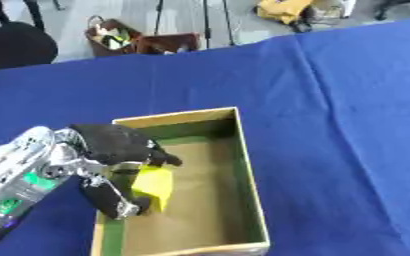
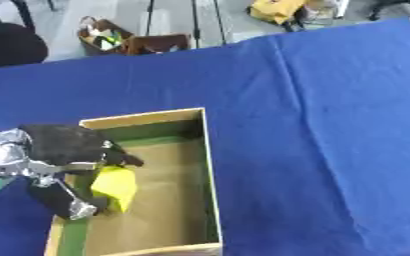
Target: Pick up objects on the table and place them in the box.
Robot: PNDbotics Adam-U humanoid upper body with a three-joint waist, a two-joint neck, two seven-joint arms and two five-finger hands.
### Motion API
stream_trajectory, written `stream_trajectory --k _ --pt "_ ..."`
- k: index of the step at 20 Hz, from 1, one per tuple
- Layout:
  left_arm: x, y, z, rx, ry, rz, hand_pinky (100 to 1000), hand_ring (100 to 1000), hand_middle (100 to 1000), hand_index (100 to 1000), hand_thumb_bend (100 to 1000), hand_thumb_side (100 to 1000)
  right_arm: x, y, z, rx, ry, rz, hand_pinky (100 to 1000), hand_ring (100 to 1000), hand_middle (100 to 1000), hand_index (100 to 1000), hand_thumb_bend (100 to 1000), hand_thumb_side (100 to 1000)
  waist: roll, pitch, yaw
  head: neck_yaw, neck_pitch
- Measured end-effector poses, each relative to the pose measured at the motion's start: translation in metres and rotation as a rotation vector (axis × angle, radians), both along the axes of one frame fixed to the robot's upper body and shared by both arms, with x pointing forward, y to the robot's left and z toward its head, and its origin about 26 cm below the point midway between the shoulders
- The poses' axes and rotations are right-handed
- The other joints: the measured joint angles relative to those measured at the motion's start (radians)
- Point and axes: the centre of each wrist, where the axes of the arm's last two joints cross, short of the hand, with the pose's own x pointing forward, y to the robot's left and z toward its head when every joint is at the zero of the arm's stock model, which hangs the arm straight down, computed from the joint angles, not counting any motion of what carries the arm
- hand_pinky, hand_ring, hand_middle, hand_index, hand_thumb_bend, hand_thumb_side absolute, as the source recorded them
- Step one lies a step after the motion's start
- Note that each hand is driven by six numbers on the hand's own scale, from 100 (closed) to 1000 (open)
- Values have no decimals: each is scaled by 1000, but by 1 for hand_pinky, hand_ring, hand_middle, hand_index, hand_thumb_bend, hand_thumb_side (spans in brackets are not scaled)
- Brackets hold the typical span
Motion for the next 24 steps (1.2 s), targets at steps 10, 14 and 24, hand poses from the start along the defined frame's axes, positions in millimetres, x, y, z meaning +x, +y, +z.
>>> stream_trajectory --k 10,14,24 --pt "4 15 28 -365 -269 -7 315 586 587 806 100 772 -1 -1 -2 10 6 -10 548 632 589 839 297 756 -9 -8 15 -7 0" --pt "6 21 38 -754 -442 -48 135 439 438 658 100 606 -1 -2 -3 16 4 -15 549 632 590 839 296 755 -12 -8 21 -11 0" --pt "9 18 3 -1787 -333 -227 227 452 473 676 100 751 -1 -4 -1 33 -14 -31 552 634 594 842 289 755 -28 6 35 -22 1"
